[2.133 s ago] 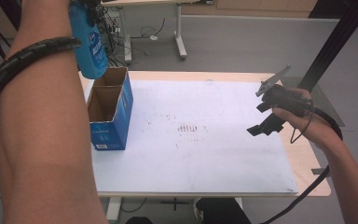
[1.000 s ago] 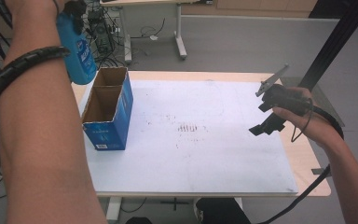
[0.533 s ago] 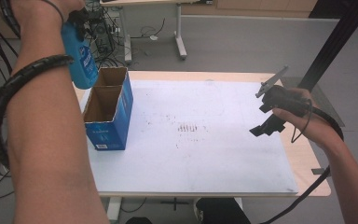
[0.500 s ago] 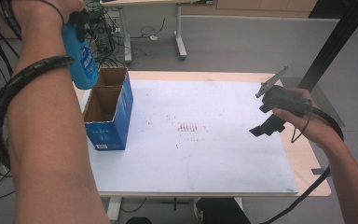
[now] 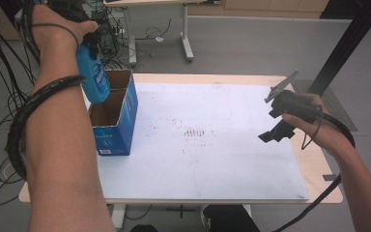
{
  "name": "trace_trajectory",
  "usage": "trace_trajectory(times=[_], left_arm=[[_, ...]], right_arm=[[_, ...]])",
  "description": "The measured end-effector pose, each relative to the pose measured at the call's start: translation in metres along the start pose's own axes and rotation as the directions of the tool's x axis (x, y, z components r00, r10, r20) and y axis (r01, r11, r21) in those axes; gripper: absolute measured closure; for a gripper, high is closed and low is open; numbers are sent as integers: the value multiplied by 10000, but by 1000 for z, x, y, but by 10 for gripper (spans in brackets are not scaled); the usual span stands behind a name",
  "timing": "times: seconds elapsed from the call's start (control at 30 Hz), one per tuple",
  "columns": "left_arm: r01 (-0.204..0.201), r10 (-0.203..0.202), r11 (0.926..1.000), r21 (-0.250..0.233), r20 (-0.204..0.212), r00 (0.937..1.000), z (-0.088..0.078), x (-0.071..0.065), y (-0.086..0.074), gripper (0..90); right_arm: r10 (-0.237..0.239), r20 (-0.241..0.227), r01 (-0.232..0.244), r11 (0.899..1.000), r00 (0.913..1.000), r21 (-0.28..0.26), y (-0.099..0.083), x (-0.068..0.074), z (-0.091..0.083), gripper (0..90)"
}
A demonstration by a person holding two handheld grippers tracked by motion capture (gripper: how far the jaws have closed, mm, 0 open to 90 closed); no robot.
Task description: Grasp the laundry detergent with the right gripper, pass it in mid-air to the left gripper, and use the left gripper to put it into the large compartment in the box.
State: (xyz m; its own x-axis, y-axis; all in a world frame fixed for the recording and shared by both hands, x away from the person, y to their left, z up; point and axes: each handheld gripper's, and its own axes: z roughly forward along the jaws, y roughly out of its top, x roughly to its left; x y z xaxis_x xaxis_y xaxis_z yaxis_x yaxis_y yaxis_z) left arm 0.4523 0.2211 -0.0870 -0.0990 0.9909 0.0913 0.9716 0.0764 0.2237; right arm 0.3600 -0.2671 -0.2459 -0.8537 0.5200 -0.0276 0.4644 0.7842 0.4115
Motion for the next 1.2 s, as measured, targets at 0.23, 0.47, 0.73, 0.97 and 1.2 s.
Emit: trace_trajectory(times=[0.23,0.47,0.73,0.97,1.2], left_arm=[[5,-5,9999,121,3,10000,19,0,-3,372],[-64,62,9996,261,74,10000,41,-3,-6,372],[-213,206,9987,461,138,9997,73,-5,-13,372],[-229,214,9978,629,243,9995,99,-9,-18,372],[-343,331,9970,691,181,9993,124,-13,-22,372]], right_arm=[[7,8,-7,10000,10000,-24,-1,0,1,47],[2,-47,-2,10000,10000,2,-1,2,3,48],[13,65,-14,10000,10000,64,-3,3,1,47],[27,91,-28,9999,10000,145,-3,4,2,47],[41,144,-44,9998,9999,216,-4,3,3,47]])
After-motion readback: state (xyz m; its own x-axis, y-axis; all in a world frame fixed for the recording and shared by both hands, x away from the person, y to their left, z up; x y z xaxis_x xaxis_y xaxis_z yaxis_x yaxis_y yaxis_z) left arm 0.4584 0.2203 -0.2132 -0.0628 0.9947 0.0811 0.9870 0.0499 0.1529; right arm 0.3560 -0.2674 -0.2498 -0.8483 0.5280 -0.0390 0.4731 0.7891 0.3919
